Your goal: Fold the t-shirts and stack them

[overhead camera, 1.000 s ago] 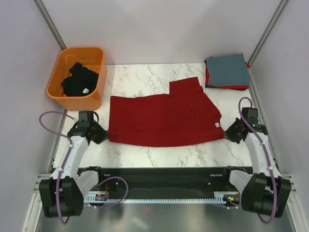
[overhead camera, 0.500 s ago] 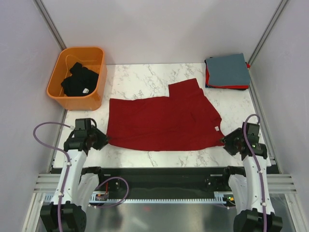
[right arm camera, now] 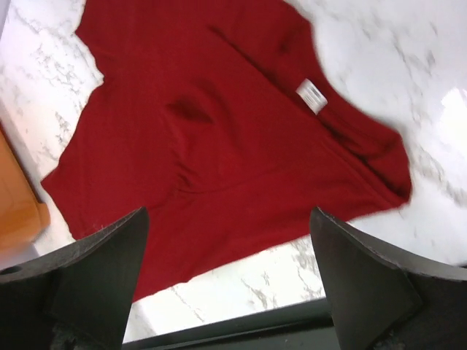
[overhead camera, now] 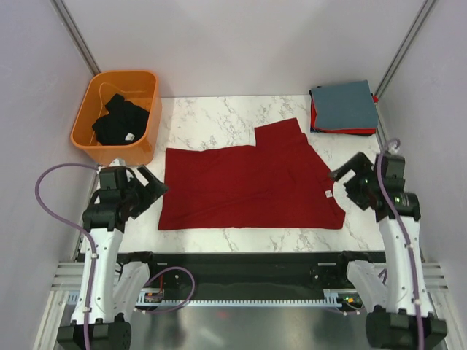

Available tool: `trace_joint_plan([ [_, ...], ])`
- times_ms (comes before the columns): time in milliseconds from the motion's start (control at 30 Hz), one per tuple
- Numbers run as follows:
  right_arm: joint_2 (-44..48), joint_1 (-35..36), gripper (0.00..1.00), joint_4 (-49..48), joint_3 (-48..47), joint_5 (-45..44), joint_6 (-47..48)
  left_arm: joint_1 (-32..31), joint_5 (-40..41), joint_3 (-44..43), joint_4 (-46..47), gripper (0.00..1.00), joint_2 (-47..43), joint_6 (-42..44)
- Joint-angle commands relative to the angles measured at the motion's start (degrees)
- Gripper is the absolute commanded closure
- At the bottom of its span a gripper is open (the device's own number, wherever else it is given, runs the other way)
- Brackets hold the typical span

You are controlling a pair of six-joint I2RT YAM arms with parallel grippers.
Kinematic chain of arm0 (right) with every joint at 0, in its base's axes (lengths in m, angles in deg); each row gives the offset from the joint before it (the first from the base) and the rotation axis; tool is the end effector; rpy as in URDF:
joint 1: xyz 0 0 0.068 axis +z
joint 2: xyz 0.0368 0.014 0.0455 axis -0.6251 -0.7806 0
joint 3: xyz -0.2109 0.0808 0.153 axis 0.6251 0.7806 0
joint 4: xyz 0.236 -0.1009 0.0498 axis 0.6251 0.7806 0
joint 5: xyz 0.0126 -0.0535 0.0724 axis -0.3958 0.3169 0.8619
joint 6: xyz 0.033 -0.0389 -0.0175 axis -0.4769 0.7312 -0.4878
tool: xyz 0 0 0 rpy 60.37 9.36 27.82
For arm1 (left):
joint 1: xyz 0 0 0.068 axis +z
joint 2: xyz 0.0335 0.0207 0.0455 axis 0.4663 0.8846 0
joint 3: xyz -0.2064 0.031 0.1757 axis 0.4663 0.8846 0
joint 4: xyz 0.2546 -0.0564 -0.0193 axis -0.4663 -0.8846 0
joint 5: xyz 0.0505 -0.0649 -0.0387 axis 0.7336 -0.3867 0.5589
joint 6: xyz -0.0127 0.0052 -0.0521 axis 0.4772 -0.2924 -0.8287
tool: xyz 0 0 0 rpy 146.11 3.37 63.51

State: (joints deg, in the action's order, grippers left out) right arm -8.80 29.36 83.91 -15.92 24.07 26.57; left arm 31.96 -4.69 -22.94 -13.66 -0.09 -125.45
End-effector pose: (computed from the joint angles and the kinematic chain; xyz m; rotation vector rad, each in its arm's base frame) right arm 0.1444 -0.0185 0.2986 1.0136 2.1938 0.4514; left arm 0.1367 0.0058 0.2901 -0.8254 2.2747 -0.4196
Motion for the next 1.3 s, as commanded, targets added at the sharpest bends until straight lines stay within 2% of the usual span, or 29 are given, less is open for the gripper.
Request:
trace_joint_plan([
  [0, -13.54, 7.98, 0.02, -6.94, -10.24, -4.59, 6.82, 0.41, -4.13, -1.40, 2.66, 0.03, 2.14, 10.64],
  [67, -20.25, 15.87, 0.02, -7.21, -19.73, -10.77, 10.24, 0.41, -6.14, -1.31, 3.80, 0.03, 3.45, 11.34],
  [100, -27.42, 16.96, 0.02, -7.39, -25.94, -12.45, 11.39, 0.41, -7.11, -1.14, 4.33, 0.03, 3.81, 11.69],
  [233, -45.82, 18.20, 0.02, -8.87, -42.05, -12.47, 18.51, 0.41, -8.62, 0.26, 6.17, 0.05, 4.25, 11.44],
  [367, -62.70, 19.16, 0.02, -9.76, -57.69, -13.16, 24.84, 0.41, -5.63, 0.53, 6.18, 0.09, 3.99, 10.38],
  [400, -69.43, 19.25, 0.02, -9.33, -64.52, -13.52, 26.50, 0.41, -5.45, 0.45, 6.18, 0.09, 3.99, 10.29],
  [600, -92.42, 19.43, 0.02, -6.95, -88.79, -15.02, 29.86, 0.41, -4.31, 0.53, 6.09, 0.10, 2.24, 9.94],
  [667, -97.25, 19.60, 0.04, -8.96, -91.64, -16.68, 29.60, 0.41, -4.14, 0.62, 6.18, 0.11, 1.53, 9.85],
  [800, -100.78, 20.83, 0.06, -18.00, -91.21, -20.54, 29.86, 0.32, -3.43, 0.71, 6.18, 0.11, 0.21, 9.50],
  [1000, -107.03, 21.10, 0.16, -21.45, -93.59, -24.42, 29.07, 0.41, -3.78, 0.71, 6.26, 0.12, 1.09, 9.59],
  [1267, -109.23, 21.10, 0.24, -24.26, -89.20, -25.83, 28.28, 0.32, -3.69, 0.80, 6.26, 0.12, 1.00, 9.59],
])
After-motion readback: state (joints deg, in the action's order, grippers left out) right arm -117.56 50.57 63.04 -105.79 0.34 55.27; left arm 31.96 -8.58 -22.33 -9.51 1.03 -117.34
